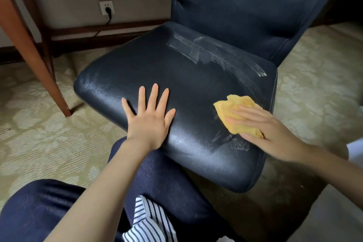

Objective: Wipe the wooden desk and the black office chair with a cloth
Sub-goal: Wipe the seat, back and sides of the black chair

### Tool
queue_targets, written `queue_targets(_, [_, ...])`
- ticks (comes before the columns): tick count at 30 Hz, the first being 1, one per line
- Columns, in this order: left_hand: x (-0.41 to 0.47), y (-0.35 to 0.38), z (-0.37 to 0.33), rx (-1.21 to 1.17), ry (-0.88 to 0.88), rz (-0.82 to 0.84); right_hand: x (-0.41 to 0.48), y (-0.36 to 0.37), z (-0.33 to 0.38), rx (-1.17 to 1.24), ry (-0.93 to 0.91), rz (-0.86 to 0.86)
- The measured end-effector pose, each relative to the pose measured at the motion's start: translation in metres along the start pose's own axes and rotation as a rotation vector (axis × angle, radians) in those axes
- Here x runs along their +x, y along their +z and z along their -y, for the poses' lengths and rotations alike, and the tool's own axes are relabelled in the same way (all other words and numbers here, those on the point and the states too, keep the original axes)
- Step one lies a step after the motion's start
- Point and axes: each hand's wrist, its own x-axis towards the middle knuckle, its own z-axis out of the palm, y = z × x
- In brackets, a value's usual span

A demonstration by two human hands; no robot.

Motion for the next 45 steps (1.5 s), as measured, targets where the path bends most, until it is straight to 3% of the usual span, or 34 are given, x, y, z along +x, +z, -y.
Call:
queue_targets(3, [0.002, -0.002, 0.002, -0.008, 0.012, 0.043, -0.031, 0.004, 0.009, -0.072, -0.062, 0.023])
queue_targets(7, [0.004, -0.004, 0.004, -0.022, 0.021, 0.067, -0.058, 0.015, 0.013, -0.216, -0.287, 0.146])
queue_targets(9, [0.004, -0.002, 0.005, -0.019, 0.023, 0.063, -0.058, 0.017, 0.015, -0.236, -0.297, 0.171])
queue_targets(20, [0.004, 0.003, 0.004, -0.029, 0.020, -0.005, 0.062, 0.005, 0.014, -0.038, 0.107, 0.101])
queue_targets(30, [0.004, 0.004, 0.004, -0.048, 0.011, -0.015, 0.168, 0.025, 0.006, -0.174, 0.458, -0.140])
queue_targets(32, [0.004, 0.004, 0.004, -0.056, 0.010, -0.006, 0.161, 0.028, 0.010, -0.174, 0.418, -0.176])
queue_targets(45, [0.006, 0.003, 0.006, -0.113, 0.001, -0.001, -0.001, 0.024, 0.045, -0.131, -0.153, 0.037])
